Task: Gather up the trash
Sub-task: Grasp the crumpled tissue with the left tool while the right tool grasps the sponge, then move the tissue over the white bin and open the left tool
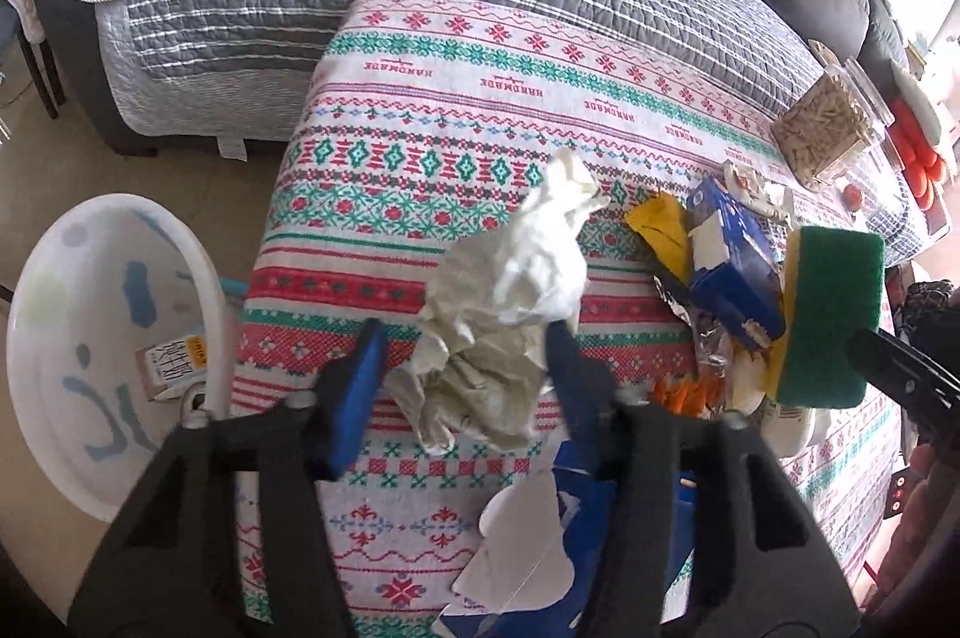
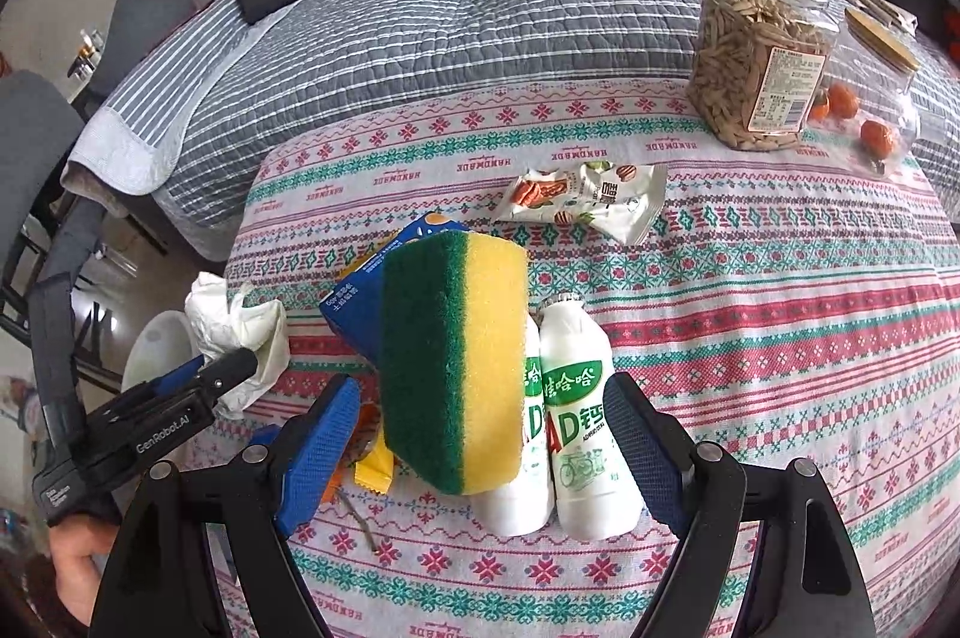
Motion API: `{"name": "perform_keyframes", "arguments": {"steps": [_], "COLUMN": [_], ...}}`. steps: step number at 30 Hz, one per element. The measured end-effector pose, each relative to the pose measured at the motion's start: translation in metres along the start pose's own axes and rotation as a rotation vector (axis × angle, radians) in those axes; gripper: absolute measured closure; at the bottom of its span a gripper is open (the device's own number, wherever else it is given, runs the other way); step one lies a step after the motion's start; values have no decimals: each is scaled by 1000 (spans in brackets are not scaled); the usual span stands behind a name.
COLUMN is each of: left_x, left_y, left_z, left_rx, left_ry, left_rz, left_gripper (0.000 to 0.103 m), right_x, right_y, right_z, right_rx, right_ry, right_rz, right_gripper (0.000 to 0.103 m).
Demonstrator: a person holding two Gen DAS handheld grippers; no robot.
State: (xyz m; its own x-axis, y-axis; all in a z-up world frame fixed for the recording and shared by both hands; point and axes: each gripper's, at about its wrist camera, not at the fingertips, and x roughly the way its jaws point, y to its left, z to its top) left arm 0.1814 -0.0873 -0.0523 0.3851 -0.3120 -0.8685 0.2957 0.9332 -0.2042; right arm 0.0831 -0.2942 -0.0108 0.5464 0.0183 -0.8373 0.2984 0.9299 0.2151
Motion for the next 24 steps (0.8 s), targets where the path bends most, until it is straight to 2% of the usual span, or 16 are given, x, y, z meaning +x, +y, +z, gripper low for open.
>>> {"name": "perform_keyframes", "arguments": {"steps": [3, 4, 5, 9, 13, 24], "left_x": [0, 0, -2, -11, -20, -45], "left_y": [0, -1, -1, -1, -1, 14], "left_z": [-1, -1, -2, -3, -6, -15], "left_rx": [7, 11, 13, 21, 39, 38], "left_ry": [10, 8, 4, -11, -17, -50], "left_rz": [-7, -4, -6, -17, -26, -32], "left_gripper": [78, 85, 86, 87, 89, 91], "right_x": [3, 4, 5, 10, 8, -14], "right_y": [-1, -1, -1, 1, 8, 23], "right_z": [0, 0, 0, 0, 1, -2], "right_rx": [10, 13, 15, 12, -9, -43], "right_ry": [6, 9, 15, 30, 16, -50], "right_rz": [5, 8, 12, 26, 22, 54], "right_gripper": [22, 29, 40, 65, 72, 73]}}
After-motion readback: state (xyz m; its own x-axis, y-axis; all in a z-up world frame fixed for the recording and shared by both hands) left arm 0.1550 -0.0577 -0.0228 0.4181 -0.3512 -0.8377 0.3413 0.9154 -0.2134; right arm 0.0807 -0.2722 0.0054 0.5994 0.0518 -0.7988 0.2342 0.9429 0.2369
